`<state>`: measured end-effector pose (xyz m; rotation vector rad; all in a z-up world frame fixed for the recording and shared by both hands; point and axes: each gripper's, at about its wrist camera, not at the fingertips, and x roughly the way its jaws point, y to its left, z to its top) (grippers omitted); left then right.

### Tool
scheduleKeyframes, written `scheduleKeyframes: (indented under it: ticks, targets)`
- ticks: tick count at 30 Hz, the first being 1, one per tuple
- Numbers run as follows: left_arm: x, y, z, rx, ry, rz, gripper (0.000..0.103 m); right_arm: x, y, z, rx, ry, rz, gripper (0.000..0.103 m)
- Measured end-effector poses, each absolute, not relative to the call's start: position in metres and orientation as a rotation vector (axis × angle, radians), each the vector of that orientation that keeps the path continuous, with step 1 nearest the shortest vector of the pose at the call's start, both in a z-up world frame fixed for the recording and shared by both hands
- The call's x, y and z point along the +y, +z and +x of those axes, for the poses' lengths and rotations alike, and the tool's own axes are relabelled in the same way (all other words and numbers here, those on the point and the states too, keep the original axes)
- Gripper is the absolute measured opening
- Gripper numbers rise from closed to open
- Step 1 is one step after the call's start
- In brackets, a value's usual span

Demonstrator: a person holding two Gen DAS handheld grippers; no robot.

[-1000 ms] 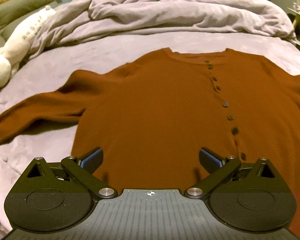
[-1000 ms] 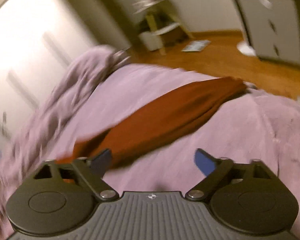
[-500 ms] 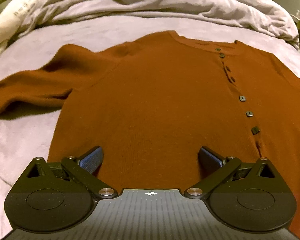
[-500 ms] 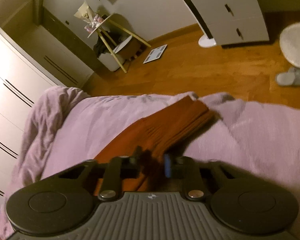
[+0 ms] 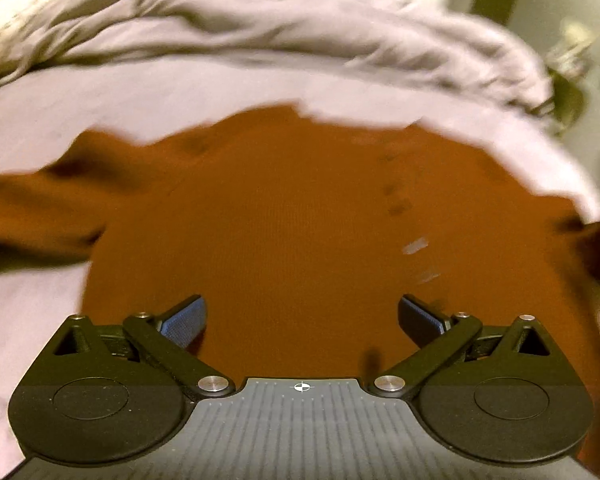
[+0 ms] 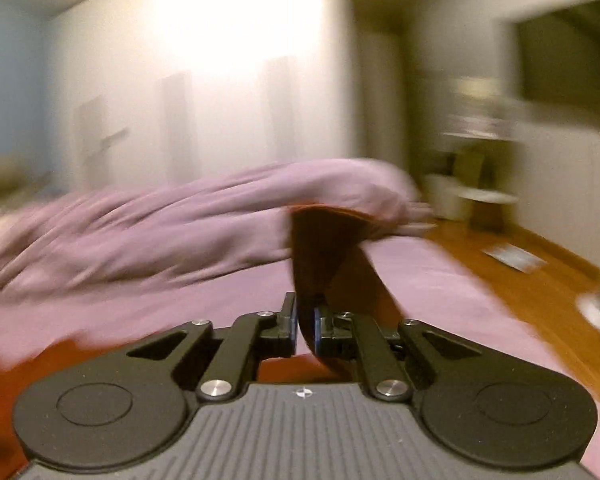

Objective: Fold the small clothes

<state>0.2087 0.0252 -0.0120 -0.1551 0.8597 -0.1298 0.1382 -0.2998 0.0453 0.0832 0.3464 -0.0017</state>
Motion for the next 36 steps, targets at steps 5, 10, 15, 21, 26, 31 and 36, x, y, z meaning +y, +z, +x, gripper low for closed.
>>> scheduleKeyframes:
  ticks: [5,10,15,21,26,31,36]
  targets:
    - [-0.003,0.007,0.226,0.829,-0.32,-0.229,0.103,-0.23,-0.003,0.135,0.498,0.122,-0.001,0.047]
    - [-0.05,-0.005,0.259,0.863,-0.448,-0.267,0.103,-0.246,-0.038,0.115,0.607,0.019,0.148,0.047]
    - [-0.092,-0.038,0.295,0.979,-0.496,-0.362,0.097,-0.272,-0.059,0.096,0.648,-0.032,0.209,0.047]
    - [-0.11,-0.064,0.316,1.06,-0.504,-0.52,0.07,-0.293,-0.072,0.075,0.635,-0.016,0.31,0.048]
    - [-0.117,-0.076,0.329,1.116,-0.496,-0.594,0.015,-0.284,-0.076,0.072,0.6,-0.016,0.293,0.051]
    - [-0.12,-0.061,0.329,1.074,-0.489,-0.518,0.008,-0.281,-0.075,0.069,0.601,-0.011,0.257,0.051]
    - [-0.088,-0.009,0.315,0.909,-0.475,-0.329,0.008,-0.281,-0.073,0.074,0.614,-0.015,0.225,0.051]
